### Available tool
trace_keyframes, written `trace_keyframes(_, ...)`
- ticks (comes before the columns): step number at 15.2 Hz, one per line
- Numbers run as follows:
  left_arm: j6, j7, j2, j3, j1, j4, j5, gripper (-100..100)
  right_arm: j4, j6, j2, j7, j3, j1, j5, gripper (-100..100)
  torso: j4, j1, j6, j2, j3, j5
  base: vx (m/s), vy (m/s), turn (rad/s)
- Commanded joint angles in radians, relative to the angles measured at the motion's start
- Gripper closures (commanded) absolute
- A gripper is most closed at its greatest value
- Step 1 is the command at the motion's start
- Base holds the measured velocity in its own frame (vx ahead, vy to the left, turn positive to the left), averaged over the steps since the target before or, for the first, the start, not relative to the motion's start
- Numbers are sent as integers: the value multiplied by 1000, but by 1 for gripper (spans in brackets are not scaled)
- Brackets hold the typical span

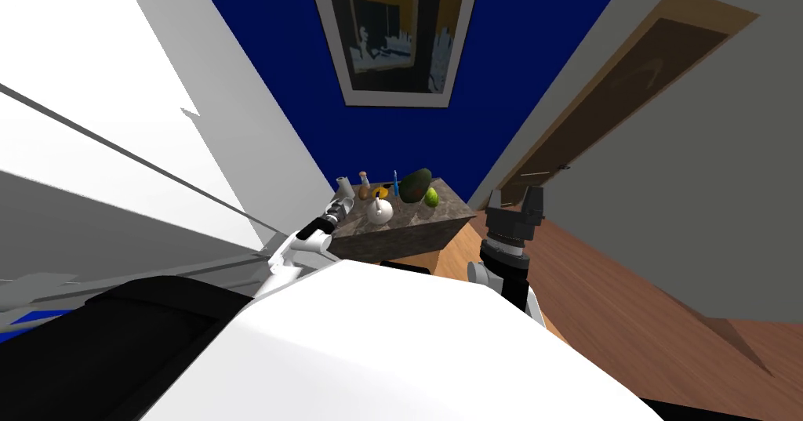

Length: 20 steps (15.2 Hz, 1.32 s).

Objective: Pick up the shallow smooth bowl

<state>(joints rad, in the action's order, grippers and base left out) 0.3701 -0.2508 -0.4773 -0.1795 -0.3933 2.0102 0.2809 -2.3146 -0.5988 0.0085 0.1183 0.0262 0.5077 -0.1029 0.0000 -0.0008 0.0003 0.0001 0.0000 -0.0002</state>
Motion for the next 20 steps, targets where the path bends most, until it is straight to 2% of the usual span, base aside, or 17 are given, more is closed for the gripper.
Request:
trace_keyframes(1, 50, -20, -15, -12, -2, -4, 12, -100, 0, 0, 0, 0, 0, 0, 0, 0, 0, 0, 0, 0, 0, 0, -4, -18, -103)
trace_keyframes(2, 63, -20, -15, -12, -2, -4, 12, -100, 0, 0, 0, 0, 0, 0, 0, 0, 0, 0, 0, 0, 0, 0, -3, -10, -34)
trace_keyframes(3, 95, -45, -37, -28, 5, -19, 29, -100, 0, 0, 0, 0, 0, 0, 0, 0, 0, 0, 0, 0, 0, 0, -2, -16, -78)
trace_keyframes(5, 121, -45, -37, -28, 5, -19, 29, -100, 0, 0, 0, 0, 0, 0, 0, 0, 0, 0, 0, 0, 0, 0, -3, -13, -67)
trace_keyframes(6, 151, -70, -59, -43, 11, -35, 46, -100, 0, 0, 0, 0, 0, 0, 0, 0, 0, 0, 0, 0, 0, 0, -3, -16, -84)
trace_keyframes(8, 180, -70, -59, -43, 11, -35, 46, -100, 0, 0, 0, 0, 0, 0, 0, 0, 0, 0, 0, 0, 0, 0, -1, -14, -63)
trace_keyframes(9, 211, -95, -81, -59, 18, -51, 63, -100, 0, 0, 0, 0, 0, 0, 0, 0, 0, 0, 0, 0, 0, 0, -1, -16, -111)
trace_keyframes(11, 238, -95, -81, -59, 18, -51, 63, -100, 0, 0, 0, 0, 0, 0, 0, 0, 0, 0, 0, 0, 0, 0, -1, -14, -70)
trace_keyframes(12, 271, -119, -103, -74, 24, -66, 79, -100, 0, 0, 0, 0, 0, 0, 0, 0, 0, 0, 0, 0, 0, 0, -1, -16, -66)
trace_keyframes(14, 295, -119, -103, -74, 24, -66, 79, -100, 0, 0, 0, 0, 0, 0, 0, 0, 0, 0, 0, 0, 0, 0, -2, -14, -64)
trace_keyframes(15, 329, -143, -123, -89, 31, -81, 96, -100, 0, 0, 0, 0, 0, 0, 0, 0, 0, 0, 0, 0, 0, 0, -2, -15, -89)
trace_keyframes(17, 351, -143, -123, -89, 31, -81, 96, -100, 0, 0, 0, 0, 0, 0, 0, 0, 0, 0, 0, 0, 0, 0, -2, -12, -66)
trace_keyframes(18, 383, -166, -143, -103, 37, -96, 112, -100, 0, 0, 0, 0, 0, 0, 0, 0, 0, 0, 0, 0, 0, 0, -1, -15, -101)
trace_keyframes(20, 407, -166, -143, -103, 37, -96, 112, -100, 0, 0, 0, 0, 0, 0, 0, 0, 0, 0, 0, 0, 0, 0, -1, -13, -56)
